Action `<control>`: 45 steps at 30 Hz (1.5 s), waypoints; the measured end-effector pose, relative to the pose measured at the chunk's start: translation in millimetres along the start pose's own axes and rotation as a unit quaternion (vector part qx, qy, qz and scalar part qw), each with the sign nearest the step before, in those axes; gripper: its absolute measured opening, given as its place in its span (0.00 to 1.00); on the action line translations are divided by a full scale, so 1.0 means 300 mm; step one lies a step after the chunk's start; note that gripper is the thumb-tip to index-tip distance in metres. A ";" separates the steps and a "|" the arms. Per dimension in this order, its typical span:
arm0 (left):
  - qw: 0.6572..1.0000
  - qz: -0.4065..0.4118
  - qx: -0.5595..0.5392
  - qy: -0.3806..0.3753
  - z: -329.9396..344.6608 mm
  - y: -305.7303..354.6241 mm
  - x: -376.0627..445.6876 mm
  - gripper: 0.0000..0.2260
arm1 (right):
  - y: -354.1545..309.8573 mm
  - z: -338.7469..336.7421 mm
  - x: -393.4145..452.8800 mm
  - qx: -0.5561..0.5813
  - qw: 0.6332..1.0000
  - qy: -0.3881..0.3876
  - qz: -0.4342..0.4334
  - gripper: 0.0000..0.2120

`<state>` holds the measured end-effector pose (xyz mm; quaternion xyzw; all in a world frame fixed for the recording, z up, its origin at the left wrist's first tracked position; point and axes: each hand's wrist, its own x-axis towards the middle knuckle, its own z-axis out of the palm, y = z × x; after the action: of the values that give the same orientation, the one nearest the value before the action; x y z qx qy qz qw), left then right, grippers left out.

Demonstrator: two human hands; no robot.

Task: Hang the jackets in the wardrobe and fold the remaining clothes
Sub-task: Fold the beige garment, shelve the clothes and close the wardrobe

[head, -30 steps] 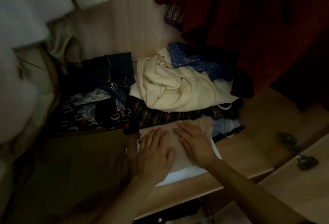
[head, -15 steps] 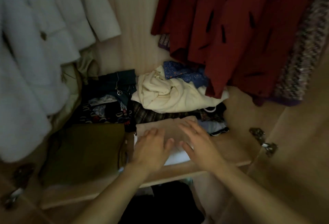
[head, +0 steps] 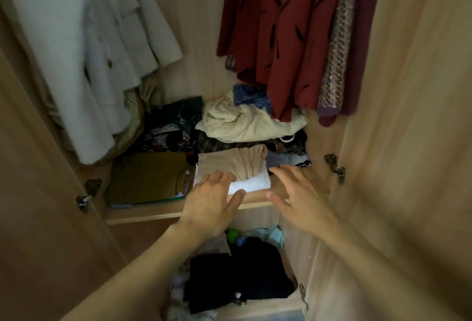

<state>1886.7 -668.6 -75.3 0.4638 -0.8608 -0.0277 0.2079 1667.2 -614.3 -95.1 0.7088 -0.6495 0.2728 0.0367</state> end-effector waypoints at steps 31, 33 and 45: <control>0.960 0.184 -0.211 -0.016 -0.035 0.697 -0.359 0.17 | -0.076 -0.642 -0.756 -0.027 0.949 0.255 0.182 0.31; 0.957 0.192 -0.218 0.009 -0.039 0.764 -0.342 0.16 | -0.022 -0.690 -0.766 -0.043 0.947 0.262 0.182 0.38; 0.963 0.145 -0.227 0.019 -0.005 1.019 -0.295 0.20 | 0.231 -0.788 -0.724 0.234 0.923 0.223 0.210 0.17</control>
<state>1689.6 -422.9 -29.7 0.2751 -0.8859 -0.1829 0.3256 1520.3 -333.3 -9.8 0.4655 -0.6758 0.5699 -0.0441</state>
